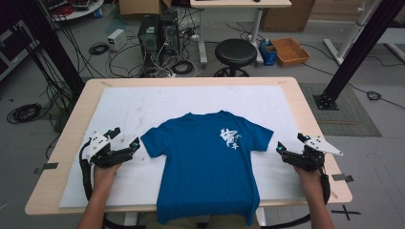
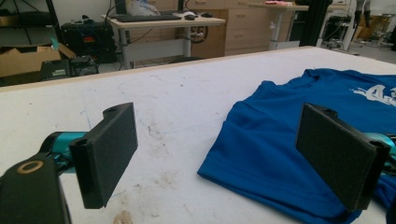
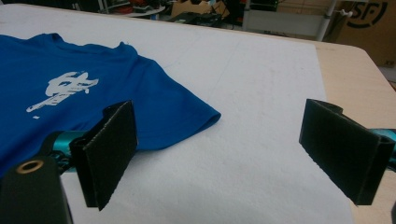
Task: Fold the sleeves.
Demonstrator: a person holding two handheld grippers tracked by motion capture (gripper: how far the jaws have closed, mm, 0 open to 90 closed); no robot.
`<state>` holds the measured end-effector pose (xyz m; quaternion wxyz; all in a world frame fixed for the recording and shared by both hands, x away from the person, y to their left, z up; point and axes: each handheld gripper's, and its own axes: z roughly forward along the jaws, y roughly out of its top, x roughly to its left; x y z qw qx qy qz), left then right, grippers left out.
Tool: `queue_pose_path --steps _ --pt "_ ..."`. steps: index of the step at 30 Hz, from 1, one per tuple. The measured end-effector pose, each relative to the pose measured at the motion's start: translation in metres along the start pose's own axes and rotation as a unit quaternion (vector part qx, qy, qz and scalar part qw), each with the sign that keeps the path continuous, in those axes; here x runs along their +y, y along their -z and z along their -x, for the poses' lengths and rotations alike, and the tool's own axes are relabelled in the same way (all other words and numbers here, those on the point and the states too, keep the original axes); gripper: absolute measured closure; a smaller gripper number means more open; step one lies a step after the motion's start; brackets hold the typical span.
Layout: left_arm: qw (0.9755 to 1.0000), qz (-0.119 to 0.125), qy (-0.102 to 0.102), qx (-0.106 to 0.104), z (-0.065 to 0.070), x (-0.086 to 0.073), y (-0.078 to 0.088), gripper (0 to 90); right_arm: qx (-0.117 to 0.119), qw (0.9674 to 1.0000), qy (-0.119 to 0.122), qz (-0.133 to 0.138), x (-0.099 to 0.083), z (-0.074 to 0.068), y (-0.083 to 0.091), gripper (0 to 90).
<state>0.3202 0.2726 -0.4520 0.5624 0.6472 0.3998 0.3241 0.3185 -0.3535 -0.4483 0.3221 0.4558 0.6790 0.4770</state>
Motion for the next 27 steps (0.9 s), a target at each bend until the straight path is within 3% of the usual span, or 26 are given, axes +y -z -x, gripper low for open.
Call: queue_pose_path --steps 16,27 --pt "1.0000 -0.004 -0.007 0.004 0.0014 0.0003 -0.0007 13.2 -0.001 1.0000 -0.004 0.002 0.0000 0.0011 -0.0001 11.1" --pt "0.9999 -0.007 -0.002 0.011 0.0012 0.0006 -0.0015 13.3 -0.004 0.9987 -0.047 -0.020 0.0017 0.0084 -0.0041 11.1"
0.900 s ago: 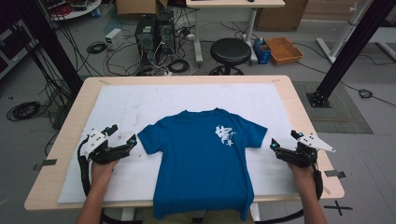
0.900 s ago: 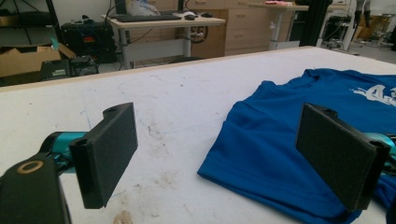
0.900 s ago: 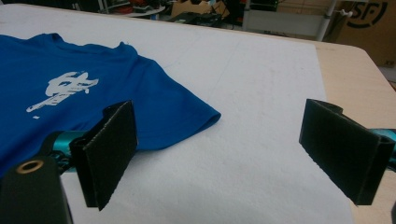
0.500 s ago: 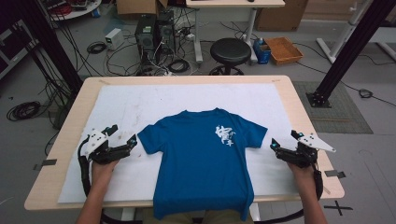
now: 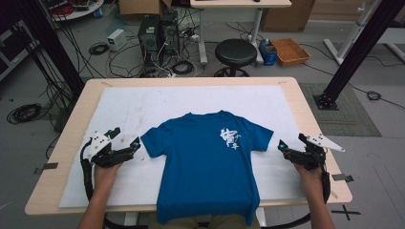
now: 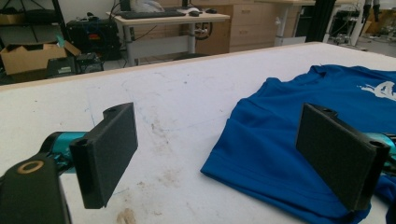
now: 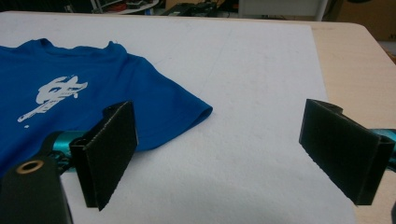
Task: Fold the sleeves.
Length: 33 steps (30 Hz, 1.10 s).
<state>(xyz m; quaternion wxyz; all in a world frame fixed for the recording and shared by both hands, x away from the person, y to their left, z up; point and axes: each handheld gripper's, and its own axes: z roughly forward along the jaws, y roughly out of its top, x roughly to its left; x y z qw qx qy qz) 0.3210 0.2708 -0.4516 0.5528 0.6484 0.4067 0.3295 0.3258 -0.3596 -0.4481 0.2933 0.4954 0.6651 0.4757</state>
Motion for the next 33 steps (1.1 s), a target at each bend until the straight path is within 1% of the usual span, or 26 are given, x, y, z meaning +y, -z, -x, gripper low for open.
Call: queue_pose_path --steps 5,7,10,12,13,14,15,16,17,18,19,20,21,22,23,24,25,26,27,28,29,30,33 --pt "1.0000 -0.001 -0.009 0.001 0.002 0.000 0.000 13.3 -0.003 1.0000 0.007 0.003 0.000 -0.002 0.001 11.1" --pt "1.0000 -0.002 -0.008 0.001 0.002 0.000 0.000 13.3 -0.005 0.9999 0.009 0.003 0.000 -0.002 0.000 11.1" --pt "1.0000 -0.002 -0.006 0.001 0.002 0.000 0.000 13.3 -0.010 0.9999 0.000 -0.012 0.001 -0.001 -0.003 11.1" --pt "0.9999 -0.005 -0.010 0.002 0.002 0.000 0.000 13.4 -0.016 0.9995 -0.006 -0.026 0.003 0.000 -0.005 11.1" --pt "0.9999 -0.005 -0.010 0.002 0.002 0.000 0.000 13.8 -0.016 0.9995 -0.006 -0.026 0.003 0.000 -0.005 11.1" --pt "0.9999 -0.005 -0.012 0.003 0.002 0.000 -0.001 13.8 -0.017 0.9994 -0.017 -0.026 0.003 0.000 -0.006 11.1" --pt "0.9999 -0.007 -0.012 0.005 0.003 0.001 -0.001 14.2 -0.010 0.9987 -0.042 -0.028 0.007 0.000 -0.007 11.1" --pt "0.9999 -0.007 -0.012 0.005 0.003 0.001 -0.001 14.3 -0.010 0.9987 -0.042 -0.028 0.007 0.000 -0.007 11.1" --pt "0.9999 -0.007 -0.012 0.007 0.003 0.001 -0.001 14.4 -0.013 0.9987 -0.039 -0.032 0.015 -0.002 -0.007 12.0" --pt "0.9999 -0.008 -0.011 0.009 0.003 0.001 -0.001 14.4 -0.013 0.9985 -0.040 -0.035 0.018 -0.002 -0.008 15.9" --pt "0.9999 -0.008 -0.010 0.010 0.003 0.001 -0.001 14.4 -0.013 0.9985 -0.040 -0.035 0.018 -0.002 -0.008 15.9" --pt "0.9998 -0.011 -0.011 0.012 0.003 0.001 -0.001 14.4 -0.013 0.9986 -0.037 -0.034 0.023 -0.002 -0.009 16.7" --pt "0.9998 -0.012 -0.010 0.014 0.003 0.001 -0.001 14.4 -0.027 0.9981 -0.040 -0.039 0.032 -0.003 -0.014 16.7" --pt "0.9998 -0.012 -0.010 0.014 0.003 0.001 -0.001 14.4 -0.027 0.9981 -0.040 -0.039 0.032 -0.003 -0.014 16.7" --pt "0.9998 -0.013 -0.010 0.014 0.003 0.001 -0.002 14.4 -0.033 0.9973 -0.044 -0.049 0.037 -0.005 -0.021 16.7" --pt "0.9998 -0.013 -0.009 0.015 0.003 0.001 -0.002 14.5 -0.037 0.9967 -0.043 -0.059 0.038 -0.006 -0.026 16.7" --pt "0.9998 -0.013 -0.009 0.015 0.003 0.001 -0.002 14.5 -0.037 0.9967 -0.043 -0.059 0.038 -0.006 -0.026 16.7" --pt "0.9997 -0.014 -0.010 0.016 0.003 0.001 -0.002 14.7 -0.039 0.9952 -0.039 -0.080 0.037 -0.009 -0.034 17.6" --pt "0.9997 -0.014 -0.010 0.016 0.003 0.001 -0.002 15.1 -0.039 0.9943 -0.032 -0.094 0.035 -0.011 -0.037 20.0" --pt "0.9997 -0.014 -0.010 0.015 0.004 0.001 -0.002 15.1 -0.039 0.9943 -0.032 -0.094 0.035 -0.011 -0.037 20.0" --pt "0.9997 -0.014 -0.010 0.017 0.004 0.001 -0.003 15.8 -0.038 0.9918 -0.031 -0.118 0.030 -0.012 -0.042 24.2" --pt "0.9997 -0.015 -0.010 0.017 0.004 0.001 -0.003 15.9 -0.038 0.9914 -0.033 -0.121 0.029 -0.011 -0.043 24.3" --pt "0.9996 -0.020 -0.007 0.020 0.003 0.001 -0.003 16.3 -0.043 0.9889 -0.052 -0.132 0.027 -0.009 -0.047 25.2"
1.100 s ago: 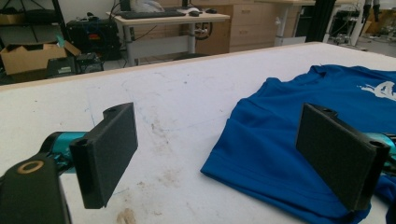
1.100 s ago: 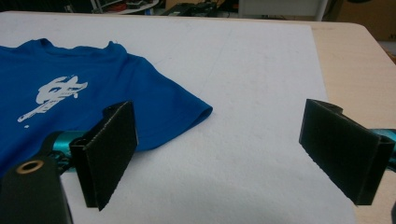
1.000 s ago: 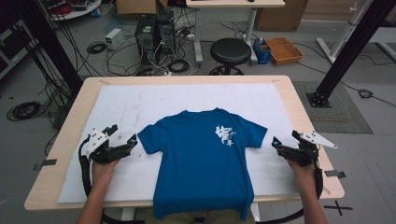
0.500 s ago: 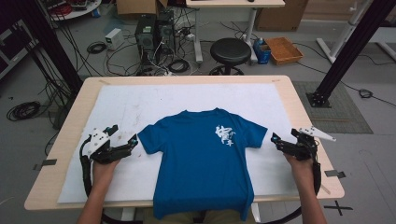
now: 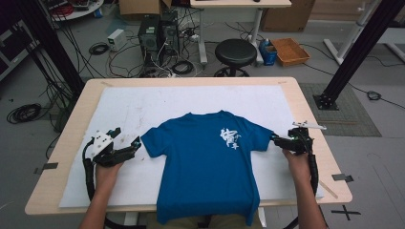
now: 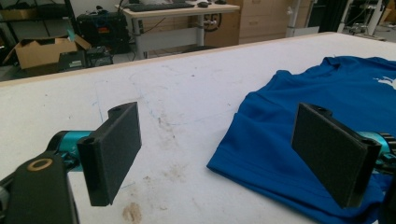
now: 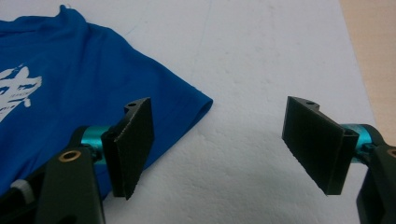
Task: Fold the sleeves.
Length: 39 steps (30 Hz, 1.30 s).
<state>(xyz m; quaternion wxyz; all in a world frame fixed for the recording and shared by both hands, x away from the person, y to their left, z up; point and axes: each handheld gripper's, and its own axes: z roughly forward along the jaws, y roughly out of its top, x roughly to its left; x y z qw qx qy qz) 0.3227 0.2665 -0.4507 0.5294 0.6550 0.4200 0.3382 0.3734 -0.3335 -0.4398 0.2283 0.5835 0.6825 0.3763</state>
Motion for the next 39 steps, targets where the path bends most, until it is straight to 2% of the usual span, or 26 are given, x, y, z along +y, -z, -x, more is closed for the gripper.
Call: queue_pose_path --steps 3,8,9,11,14,17,20,22,23,24,25,26,27,29,32,33,34,35,36,37,38,39 --pt "1.0000 0.000 0.000 0.001 0.000 0.000 0.000 16.3 -0.003 1.0000 -0.002 -0.002 0.000 0.000 -0.002 25.9" --pt "1.0000 -0.003 -0.003 0.005 0.001 0.000 -0.001 16.3 -0.007 0.9995 -0.013 -0.027 0.003 -0.003 -0.012 29.8" --pt "1.0000 -0.004 -0.004 0.004 0.001 0.000 -0.001 16.3 -0.002 0.9995 -0.003 -0.031 0.003 -0.005 -0.014 34.6" --pt "1.0000 -0.005 -0.004 0.005 0.001 0.000 -0.001 16.3 0.000 0.9992 0.005 -0.039 0.003 -0.009 -0.017 36.0" --pt "1.0000 -0.004 -0.004 0.005 0.001 0.000 -0.001 16.3 -0.011 0.9988 0.018 -0.044 0.003 -0.012 -0.020 37.8" --pt "0.9999 -0.007 -0.007 0.005 0.002 0.001 -0.001 16.3 -0.015 0.9987 0.019 -0.045 0.003 -0.013 -0.020 40.0" --pt "0.9999 -0.009 -0.009 0.007 0.002 0.001 -0.002 16.4 -0.029 0.9977 0.039 -0.047 0.002 -0.017 -0.021 43.5" --pt "0.9999 -0.010 -0.010 0.007 0.003 0.001 -0.002 16.4 -0.019 0.9976 0.048 -0.047 0.004 -0.020 -0.022 53.5" --pt "0.9999 -0.010 -0.011 0.008 0.003 0.001 -0.002 16.4 -0.013 0.9967 0.063 -0.048 0.006 -0.026 -0.025 59.6" --pt "0.9999 -0.010 -0.010 0.008 0.003 0.001 -0.002 16.4 -0.013 0.9967 0.063 -0.048 0.006 -0.026 -0.025 59.6" --pt "0.9998 -0.011 -0.011 0.008 0.003 0.001 -0.002 16.4 -0.008 0.9964 0.067 -0.050 0.006 -0.028 -0.026 66.3" --pt "0.9998 -0.011 -0.012 0.008 0.003 0.001 -0.002 16.4 0.002 0.9948 0.085 -0.056 0.009 -0.033 -0.027 73.5" --pt "0.9998 -0.011 -0.011 0.009 0.003 0.001 -0.002 16.4 0.007 0.9942 0.088 -0.060 0.009 -0.034 -0.028 85.7" --pt "0.9998 -0.011 -0.012 0.008 0.003 0.001 -0.002 16.6 0.010 0.9944 0.086 -0.060 0.010 -0.035 -0.028 88.0" --pt "0.9998 -0.013 -0.012 0.008 0.003 0.001 -0.002 17.7 0.005 0.9950 0.081 -0.058 0.010 -0.033 -0.028 88.4" --pt "0.9998 -0.014 -0.012 0.008 0.003 0.001 -0.002 17.8 -0.001 0.9965 0.072 -0.044 0.011 -0.030 -0.025 88.5" --pt "0.9998 -0.013 -0.010 0.009 0.003 0.001 -0.002 17.8 -0.001 0.9965 0.072 -0.044 0.011 -0.030 -0.025 88.5" --pt "0.9998 -0.013 -0.010 0.008 0.002 0.001 -0.002 17.8 0.002 0.9974 0.065 -0.032 0.012 -0.029 -0.022 88.5" --pt "0.9998 -0.013 -0.009 0.008 0.002 0.001 -0.002 17.8 0.010 0.9980 0.061 -0.008 0.015 -0.030 -0.017 88.5" --pt "0.9998 -0.013 -0.009 0.009 0.002 0.001 -0.003 17.8 0.010 0.9980 0.061 -0.008 0.015 -0.030 -0.017 88.5" --pt "0.9998 -0.016 -0.011 0.009 0.002 0.001 -0.002 17.8 0.023 0.9968 0.075 0.015 0.019 -0.038 -0.012 88.5" --pt "0.9998 -0.015 -0.011 0.009 0.003 0.001 -0.002 17.8 0.027 0.9959 0.083 0.022 0.021 -0.043 -0.011 88.5"
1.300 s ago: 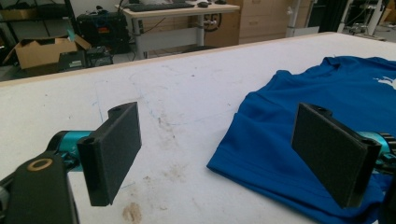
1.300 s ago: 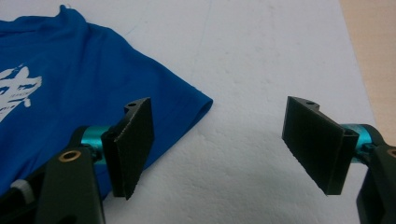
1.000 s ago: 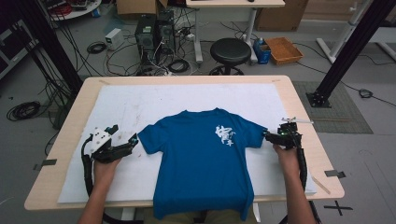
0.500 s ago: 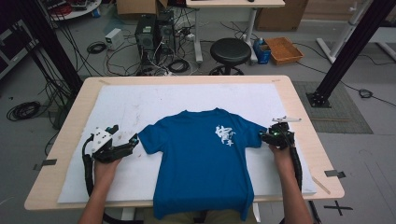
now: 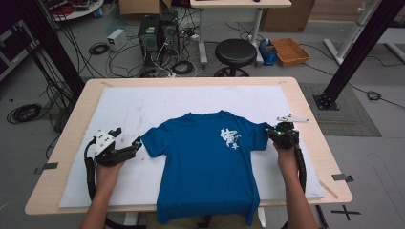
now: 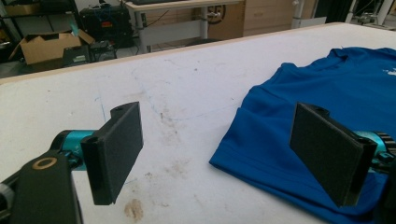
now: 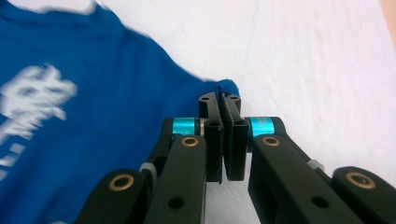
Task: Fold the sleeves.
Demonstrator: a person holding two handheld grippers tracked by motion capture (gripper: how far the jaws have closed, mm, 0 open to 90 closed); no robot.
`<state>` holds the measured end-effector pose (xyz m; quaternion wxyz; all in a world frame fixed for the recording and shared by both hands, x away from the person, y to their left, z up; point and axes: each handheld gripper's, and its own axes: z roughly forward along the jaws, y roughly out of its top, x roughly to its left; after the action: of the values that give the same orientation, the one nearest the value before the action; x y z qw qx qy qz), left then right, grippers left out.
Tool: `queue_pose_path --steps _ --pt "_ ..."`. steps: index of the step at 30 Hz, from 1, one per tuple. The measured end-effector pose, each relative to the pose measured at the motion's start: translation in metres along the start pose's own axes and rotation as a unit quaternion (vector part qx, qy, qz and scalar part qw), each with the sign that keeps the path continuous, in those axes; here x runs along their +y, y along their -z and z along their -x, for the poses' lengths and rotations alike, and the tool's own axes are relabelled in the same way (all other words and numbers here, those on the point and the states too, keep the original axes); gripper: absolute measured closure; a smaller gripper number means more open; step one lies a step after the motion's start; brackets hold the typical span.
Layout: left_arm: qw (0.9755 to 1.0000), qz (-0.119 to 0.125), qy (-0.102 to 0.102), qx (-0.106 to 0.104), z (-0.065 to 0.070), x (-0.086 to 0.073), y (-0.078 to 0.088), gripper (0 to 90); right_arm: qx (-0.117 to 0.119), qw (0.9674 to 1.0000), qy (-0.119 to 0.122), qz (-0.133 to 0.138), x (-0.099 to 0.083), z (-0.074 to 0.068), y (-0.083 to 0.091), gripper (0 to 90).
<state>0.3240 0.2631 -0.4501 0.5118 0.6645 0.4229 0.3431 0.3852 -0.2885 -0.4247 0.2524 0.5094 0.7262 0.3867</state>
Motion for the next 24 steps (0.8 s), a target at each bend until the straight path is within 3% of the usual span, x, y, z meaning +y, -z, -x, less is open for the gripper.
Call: queue_pose_path --steps 3,4,5,6,8,9,11,13,14,16,17,19,20,21,22,23,24 --pt "1.0000 0.000 -0.002 0.000 0.001 0.000 0.000 17.8 0.027 0.9990 0.035 0.009 0.013 -0.024 0.001 88.5" --pt "1.0000 -0.001 -0.003 0.001 0.001 0.000 0.000 17.8 0.027 0.9990 0.035 0.009 0.013 -0.024 0.001 88.5" --pt "1.0000 -0.001 -0.005 0.000 0.001 0.000 0.000 17.8 0.039 0.9981 0.046 0.014 0.018 -0.034 0.001 88.5" --pt "1.0000 -0.001 -0.006 0.000 0.001 0.000 -0.001 17.8 0.073 0.9948 0.066 0.027 0.026 -0.059 0.000 88.1" --pt "1.0000 -0.001 -0.004 -0.001 0.001 0.000 -0.001 17.8 0.108 0.9906 0.072 0.043 0.031 -0.078 -0.001 82.8" --pt "1.0000 -0.001 -0.003 -0.001 0.001 0.000 0.000 17.8 0.108 0.9906 0.072 0.043 0.031 -0.078 -0.001 82.8" --pt "1.0000 0.000 -0.002 -0.002 0.001 0.000 0.000 17.8 0.162 0.9823 0.057 0.074 0.037 -0.097 0.000 68.2" --pt "1.0000 0.000 -0.003 -0.002 0.001 0.000 0.000 17.8 0.162 0.9823 0.053 0.077 0.038 -0.098 0.001 67.9" --pt "1.0000 -0.001 -0.004 -0.002 0.001 0.000 0.000 17.8 0.134 0.9862 0.052 0.081 0.039 -0.093 0.005 67.4" --pt "1.0000 -0.001 -0.006 -0.003 0.001 0.000 0.000 17.8 0.123 0.9881 0.048 0.079 0.038 -0.089 0.005 67.4" --pt "1.0000 -0.002 -0.006 -0.003 0.001 0.000 0.000 17.8 0.090 0.9933 0.032 0.066 0.033 -0.075 0.006 67.7" --pt "1.0000 -0.001 -0.004 -0.002 0.001 0.000 0.000 17.8 0.079 0.9957 0.026 0.042 0.029 -0.065 0.002 70.5" --pt "1.0000 -0.001 -0.004 -0.002 0.001 0.000 -0.001 17.8 0.079 0.9957 0.026 0.042 0.029 -0.065 0.002 70.5" --pt "1.0000 -0.001 -0.005 -0.002 0.001 0.000 -0.001 17.8 0.078 0.9964 0.033 -0.001 0.022 -0.060 -0.005 77.4" --pt "1.0000 -0.001 -0.005 -0.002 0.001 0.000 -0.001 17.8 0.078 0.9964 0.033 -0.001 0.022 -0.060 -0.005 77.4" --pt "1.0000 -0.002 -0.004 -0.001 0.001 0.000 -0.001 17.8 0.083 0.9954 0.044 -0.020 0.018 -0.059 -0.009 80.3" --pt "1.0000 -0.002 -0.004 0.000 0.001 0.000 -0.001 17.8 0.110 0.9903 0.063 -0.058 0.013 -0.062 -0.016 84.5"
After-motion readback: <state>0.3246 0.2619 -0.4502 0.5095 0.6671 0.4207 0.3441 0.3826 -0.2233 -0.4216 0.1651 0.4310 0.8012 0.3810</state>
